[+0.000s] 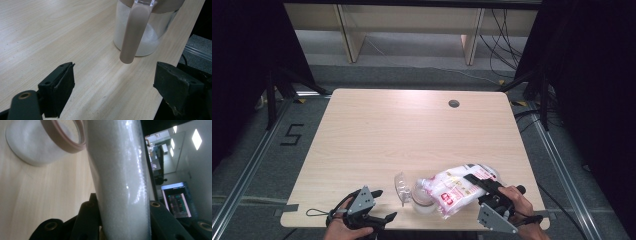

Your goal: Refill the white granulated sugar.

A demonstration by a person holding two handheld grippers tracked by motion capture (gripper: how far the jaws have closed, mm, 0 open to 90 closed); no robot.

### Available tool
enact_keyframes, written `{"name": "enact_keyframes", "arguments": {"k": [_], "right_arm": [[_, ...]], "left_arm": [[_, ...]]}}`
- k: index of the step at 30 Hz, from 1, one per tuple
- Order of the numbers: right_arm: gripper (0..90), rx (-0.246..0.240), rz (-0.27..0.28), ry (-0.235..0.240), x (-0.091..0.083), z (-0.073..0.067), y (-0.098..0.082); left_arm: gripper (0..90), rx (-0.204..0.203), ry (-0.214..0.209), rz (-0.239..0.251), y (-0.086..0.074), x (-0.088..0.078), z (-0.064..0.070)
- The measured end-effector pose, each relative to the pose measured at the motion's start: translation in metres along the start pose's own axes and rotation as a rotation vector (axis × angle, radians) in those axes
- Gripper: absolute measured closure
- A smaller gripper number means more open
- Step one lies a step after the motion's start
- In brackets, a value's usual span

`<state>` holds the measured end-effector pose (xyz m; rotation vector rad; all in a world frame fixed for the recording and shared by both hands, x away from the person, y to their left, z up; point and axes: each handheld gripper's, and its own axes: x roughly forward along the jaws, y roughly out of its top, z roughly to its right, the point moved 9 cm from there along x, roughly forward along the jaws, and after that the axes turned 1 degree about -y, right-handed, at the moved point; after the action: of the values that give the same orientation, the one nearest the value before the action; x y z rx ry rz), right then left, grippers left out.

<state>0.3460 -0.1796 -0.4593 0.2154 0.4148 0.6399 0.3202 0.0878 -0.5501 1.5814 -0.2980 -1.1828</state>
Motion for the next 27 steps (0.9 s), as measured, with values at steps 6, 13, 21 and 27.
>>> {"name": "enact_keyframes", "arguments": {"k": [6,13,21,27], "right_arm": [[75.0,0.172,0.024,-0.016,-0.001,-0.001,-0.009],[75.7,0.4,0.082,-0.02,0.0,0.001,-0.018],[76.5,0.506,0.09,-0.023,0.008,-0.004,-0.028],[76.8,0.634,0.143,-0.009,0.018,-0.006,-0.026]], "left_arm": [[16.4,0.009,0.006,-0.011,-0.001,-0.001,-0.001],[16.4,0.013,0.014,-0.018,-0.001,-0.002,-0.003],[16.4,0.01,0.013,-0.018,-0.002,-0.002,-0.003],[16.5,0.0,0.013,-0.009,-0.001,-0.002,-0.003]]}}
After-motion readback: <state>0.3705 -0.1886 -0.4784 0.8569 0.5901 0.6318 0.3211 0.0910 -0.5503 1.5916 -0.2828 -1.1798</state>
